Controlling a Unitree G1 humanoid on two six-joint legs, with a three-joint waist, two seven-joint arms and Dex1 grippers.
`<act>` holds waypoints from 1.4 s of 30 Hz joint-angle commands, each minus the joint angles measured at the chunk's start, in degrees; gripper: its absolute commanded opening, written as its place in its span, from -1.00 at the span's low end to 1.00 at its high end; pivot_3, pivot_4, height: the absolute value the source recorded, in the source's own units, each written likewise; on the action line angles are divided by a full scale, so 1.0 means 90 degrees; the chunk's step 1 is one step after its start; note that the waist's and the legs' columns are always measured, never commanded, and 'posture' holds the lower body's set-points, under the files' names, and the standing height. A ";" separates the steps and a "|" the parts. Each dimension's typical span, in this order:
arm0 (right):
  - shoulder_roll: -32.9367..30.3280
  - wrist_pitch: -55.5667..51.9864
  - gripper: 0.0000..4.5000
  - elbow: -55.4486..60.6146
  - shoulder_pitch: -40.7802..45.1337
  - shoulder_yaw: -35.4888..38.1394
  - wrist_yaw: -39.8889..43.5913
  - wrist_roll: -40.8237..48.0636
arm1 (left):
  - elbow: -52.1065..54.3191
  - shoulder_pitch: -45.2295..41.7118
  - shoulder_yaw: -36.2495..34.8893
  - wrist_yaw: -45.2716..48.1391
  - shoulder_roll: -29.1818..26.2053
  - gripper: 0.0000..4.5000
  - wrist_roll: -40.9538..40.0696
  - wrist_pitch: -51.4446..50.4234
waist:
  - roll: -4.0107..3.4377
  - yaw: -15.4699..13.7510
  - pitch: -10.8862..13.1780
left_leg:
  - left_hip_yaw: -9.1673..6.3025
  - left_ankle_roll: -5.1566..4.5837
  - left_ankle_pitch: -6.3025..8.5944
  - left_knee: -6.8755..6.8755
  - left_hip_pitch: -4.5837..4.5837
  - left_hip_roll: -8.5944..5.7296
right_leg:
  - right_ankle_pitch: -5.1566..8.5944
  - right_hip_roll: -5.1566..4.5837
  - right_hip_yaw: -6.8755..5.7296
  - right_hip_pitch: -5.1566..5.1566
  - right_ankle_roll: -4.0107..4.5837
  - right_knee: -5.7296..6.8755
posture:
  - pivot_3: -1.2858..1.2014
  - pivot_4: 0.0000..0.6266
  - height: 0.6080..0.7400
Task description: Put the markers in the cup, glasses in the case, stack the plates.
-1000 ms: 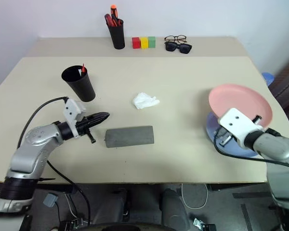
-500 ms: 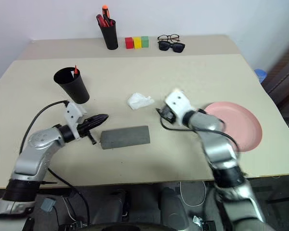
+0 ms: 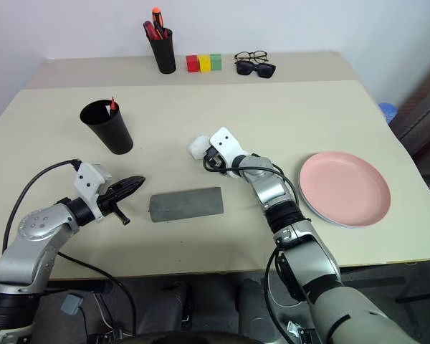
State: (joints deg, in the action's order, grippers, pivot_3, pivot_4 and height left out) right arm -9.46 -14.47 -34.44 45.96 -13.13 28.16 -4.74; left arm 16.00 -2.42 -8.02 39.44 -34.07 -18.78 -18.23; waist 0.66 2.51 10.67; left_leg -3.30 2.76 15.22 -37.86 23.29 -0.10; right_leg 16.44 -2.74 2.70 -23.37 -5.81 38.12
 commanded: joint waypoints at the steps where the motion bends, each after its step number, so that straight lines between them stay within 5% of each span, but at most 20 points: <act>1: 0.0024 0.0096 -0.74 -0.0132 0.0112 0.0106 -0.0084 -0.0016 | 0.0228 0.0003 -0.0149 -0.0047 -0.0024 -1.00 -0.0070 0.0024 | 0.0000 -0.0003 0.0000 | 0.0000 0.0000 0.0000 0.0000 0.0000 0.0000 | 0.0000 0.0000 0.0000 0.0000 0.0000 0.0000 | 0.03 -0.52 1.00; 3: -0.0002 0.0142 -0.99 -0.0081 0.0086 0.0160 -0.0144 -0.0013 | 0.0228 0.0002 -0.0140 -0.0051 -0.0027 -1.00 -0.0068 0.0024 | 0.0000 -0.0005 0.0000 | 0.0000 0.0000 0.0000 0.0000 0.0000 0.0000 | 0.0000 -0.0002 0.0000 0.0000 0.0000 0.0000 | 0.03 -0.52 1.00; 10: -0.0705 0.0008 -0.99 0.2055 -0.0779 0.0387 -0.0312 -0.0139 | 0.0225 -0.0110 0.0066 -0.0058 0.0101 -1.00 -0.0051 0.0032 | -0.0001 -0.0037 0.0001 | -0.0002 0.0000 0.0000 0.0001 0.0005 -0.0002 | 0.0000 -0.0006 0.0000 -0.0003 0.0000 -0.0002 | 0.03 -0.52 1.00; 15: -0.2128 -0.1429 -0.99 0.5203 -0.2566 0.1879 -0.0141 0.0089 | -0.0115 -0.0723 0.0534 0.0090 0.0345 -1.00 -0.0025 0.0021 | -0.0003 -0.0241 0.0002 | -0.0011 -0.0001 0.0001 -0.0001 0.0016 -0.0007 | 0.0000 -0.0016 -0.0009 -0.0001 -0.0001 -0.0009 | 0.03 -0.52 1.00; 22: -0.3182 -0.2734 -0.99 0.6951 -0.4528 0.3530 0.0198 0.0352 | -0.1314 -0.1667 0.1057 0.0615 0.0581 -1.00 0.0174 0.0426 | -0.0008 -0.0133 -0.0004 | 0.0001 -0.0003 0.0002 -0.0001 -0.0006 0.0001 | 0.0001 0.0012 0.0001 0.0014 0.0000 -0.0007 | 0.03 -0.52 1.00; 25: -0.3393 -0.2877 -0.62 0.7018 -0.5002 0.3591 0.0233 0.0264 | -0.1775 -0.2002 0.1124 0.0718 0.0679 -1.00 0.0270 0.0633 | -0.0008 -0.0126 -0.0004 | 0.0006 -0.0003 0.0002 -0.0001 -0.0011 0.0002 | 0.0001 0.0018 0.0005 0.0016 0.0000 -0.0003 | 0.03 -0.52 1.00; 30: -0.3348 -0.2400 0.48 0.7051 -0.4833 0.3664 0.0114 0.0414 | -0.2026 -0.2111 0.0739 0.0521 0.0738 -1.00 0.0152 0.0808 | -0.0008 -0.0155 -0.0004 | 0.0006 -0.0003 0.0001 -0.0003 -0.0010 0.0001 | 0.0001 0.0013 0.0008 0.0016 0.0000 -0.0004 | 0.03 -0.52 1.00; 42: -0.2439 -0.1516 0.48 0.5560 -0.3003 0.3051 0.1369 0.2494 | -0.1182 -0.0099 -0.1537 -0.0572 0.0027 -1.00 0.0086 0.0876 | -0.0004 -0.0199 -0.0001 | 0.0001 -0.0003 0.0002 -0.0002 -0.0006 0.0012 | 0.0001 0.0003 0.0003 0.0016 0.0000 -0.0008 | 0.03 -0.52 1.00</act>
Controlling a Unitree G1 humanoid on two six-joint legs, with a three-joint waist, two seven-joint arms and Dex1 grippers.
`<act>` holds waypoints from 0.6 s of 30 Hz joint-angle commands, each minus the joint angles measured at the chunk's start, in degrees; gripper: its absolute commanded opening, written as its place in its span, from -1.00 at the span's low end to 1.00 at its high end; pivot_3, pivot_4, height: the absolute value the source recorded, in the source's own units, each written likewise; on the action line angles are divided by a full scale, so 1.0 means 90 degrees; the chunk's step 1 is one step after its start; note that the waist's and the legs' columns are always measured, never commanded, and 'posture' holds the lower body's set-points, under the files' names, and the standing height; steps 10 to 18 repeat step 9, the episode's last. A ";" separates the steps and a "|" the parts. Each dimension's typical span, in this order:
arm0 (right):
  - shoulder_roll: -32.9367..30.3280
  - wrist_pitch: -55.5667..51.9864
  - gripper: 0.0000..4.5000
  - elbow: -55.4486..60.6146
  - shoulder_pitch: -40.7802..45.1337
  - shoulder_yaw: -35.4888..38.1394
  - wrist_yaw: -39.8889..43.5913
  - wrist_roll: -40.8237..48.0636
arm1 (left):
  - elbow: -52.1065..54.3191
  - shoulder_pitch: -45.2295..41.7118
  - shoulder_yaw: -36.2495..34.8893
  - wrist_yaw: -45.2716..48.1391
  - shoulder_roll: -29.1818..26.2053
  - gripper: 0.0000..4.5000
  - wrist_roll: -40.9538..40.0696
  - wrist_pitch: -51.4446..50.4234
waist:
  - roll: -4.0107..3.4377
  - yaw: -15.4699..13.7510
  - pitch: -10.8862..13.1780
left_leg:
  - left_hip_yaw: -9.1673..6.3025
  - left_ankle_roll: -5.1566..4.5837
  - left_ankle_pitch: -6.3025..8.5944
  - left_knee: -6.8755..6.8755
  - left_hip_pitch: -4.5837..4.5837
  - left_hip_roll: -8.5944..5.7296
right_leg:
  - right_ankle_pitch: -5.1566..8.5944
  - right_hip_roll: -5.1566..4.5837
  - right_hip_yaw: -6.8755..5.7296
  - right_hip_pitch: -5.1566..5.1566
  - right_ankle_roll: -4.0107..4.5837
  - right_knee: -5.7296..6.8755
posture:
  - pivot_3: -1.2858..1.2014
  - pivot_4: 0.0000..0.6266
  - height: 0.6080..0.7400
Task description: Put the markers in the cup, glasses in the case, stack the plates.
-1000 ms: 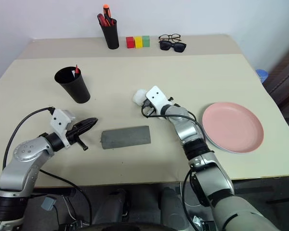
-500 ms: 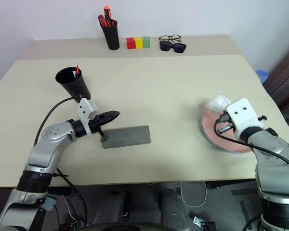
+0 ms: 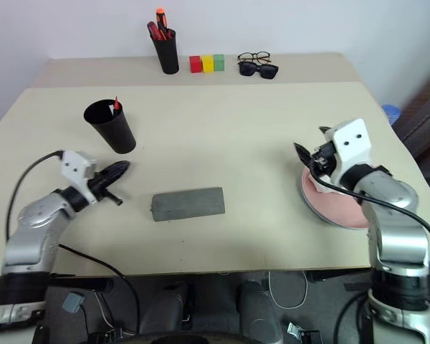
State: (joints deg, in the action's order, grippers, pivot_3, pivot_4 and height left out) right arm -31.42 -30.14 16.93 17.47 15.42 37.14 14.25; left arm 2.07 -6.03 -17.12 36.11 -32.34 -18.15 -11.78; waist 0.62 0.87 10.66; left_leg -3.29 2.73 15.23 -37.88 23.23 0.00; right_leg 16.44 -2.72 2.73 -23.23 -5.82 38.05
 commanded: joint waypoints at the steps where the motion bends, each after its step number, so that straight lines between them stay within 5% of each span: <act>1: 0.0011 0.0197 0.48 -0.0223 0.0223 -0.0175 0.0469 0.0511 | 0.0464 0.0485 -0.0632 -0.0233 -0.0217 -1.00 0.0031 0.0153 | 0.0000 -0.0032 0.0000 | 0.0000 0.0000 0.0000 0.0000 0.0002 0.0001 | 0.0000 -0.0003 -0.0001 0.0000 0.0000 -0.0004 | 0.03 -0.52 1.00; 18: 0.0043 0.0384 0.48 -0.0855 0.0519 -0.0771 0.0775 0.0631 | 0.1330 0.1364 -0.1125 -0.0626 -0.0135 -1.00 -0.0110 -0.0073 | 0.0001 -0.0012 0.0000 | -0.0002 -0.0001 0.0001 -0.0001 0.0004 -0.0002 | 0.0000 -0.0017 -0.0007 0.0004 -0.0001 -0.0007 | 0.03 -0.52 1.00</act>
